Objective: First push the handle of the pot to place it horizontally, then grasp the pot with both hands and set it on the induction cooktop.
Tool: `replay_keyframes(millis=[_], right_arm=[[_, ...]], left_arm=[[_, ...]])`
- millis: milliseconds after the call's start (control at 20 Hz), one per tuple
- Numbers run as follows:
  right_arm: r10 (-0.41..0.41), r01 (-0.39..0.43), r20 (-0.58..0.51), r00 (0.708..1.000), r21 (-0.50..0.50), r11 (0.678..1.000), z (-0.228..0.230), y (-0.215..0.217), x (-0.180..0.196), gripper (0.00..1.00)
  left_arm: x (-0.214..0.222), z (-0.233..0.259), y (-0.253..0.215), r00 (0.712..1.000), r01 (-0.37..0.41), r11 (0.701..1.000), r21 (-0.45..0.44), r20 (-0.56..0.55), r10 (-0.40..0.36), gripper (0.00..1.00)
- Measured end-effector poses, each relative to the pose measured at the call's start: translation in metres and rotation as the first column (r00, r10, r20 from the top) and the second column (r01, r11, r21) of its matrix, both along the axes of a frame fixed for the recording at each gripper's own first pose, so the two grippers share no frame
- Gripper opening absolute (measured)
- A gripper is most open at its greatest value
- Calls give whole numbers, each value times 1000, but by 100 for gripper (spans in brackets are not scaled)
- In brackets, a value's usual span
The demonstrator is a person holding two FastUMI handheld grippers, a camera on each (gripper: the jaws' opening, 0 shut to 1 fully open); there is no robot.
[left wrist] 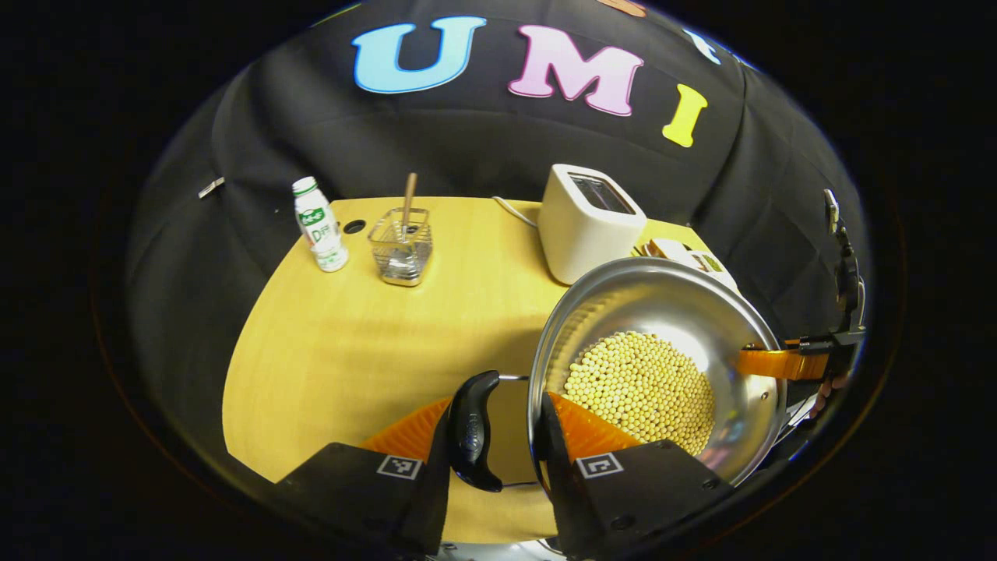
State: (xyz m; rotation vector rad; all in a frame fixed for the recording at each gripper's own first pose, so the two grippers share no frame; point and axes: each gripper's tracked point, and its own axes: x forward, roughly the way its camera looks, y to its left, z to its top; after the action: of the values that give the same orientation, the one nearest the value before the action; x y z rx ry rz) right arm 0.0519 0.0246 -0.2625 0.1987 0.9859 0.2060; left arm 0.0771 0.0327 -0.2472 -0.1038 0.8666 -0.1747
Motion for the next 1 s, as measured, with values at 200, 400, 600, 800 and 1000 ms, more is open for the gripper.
replay_keyframes(millis=[200, 400, 600, 800, 1000], right_arm=[[-37, 37, -10, 999, -1, 999, -4, -45, 1, 56], [-55, 55, -20, 998, 5, 998, -9, -71, 8, 56], [-61, 61, -22, 998, 4, 998, -15, -86, 22, 56], [-59, 59, -20, 998, 1, 998, -25, -93, 35, 56], [-58, 58, -13, 998, -6, 998, -36, -98, 50, 56]], left_arm=[[8, 0, -43, 999, 39, 999, -2, -1, -39, 57], [17, -2, -71, 998, 58, 998, 2, -2, -58, 57], [32, -7, -88, 998, 68, 998, 0, 2, -68, 57], [46, -18, -96, 998, 68, 998, -7, 0, -68, 57], [59, -31, -103, 998, 62, 998, -20, -9, -62, 57]])
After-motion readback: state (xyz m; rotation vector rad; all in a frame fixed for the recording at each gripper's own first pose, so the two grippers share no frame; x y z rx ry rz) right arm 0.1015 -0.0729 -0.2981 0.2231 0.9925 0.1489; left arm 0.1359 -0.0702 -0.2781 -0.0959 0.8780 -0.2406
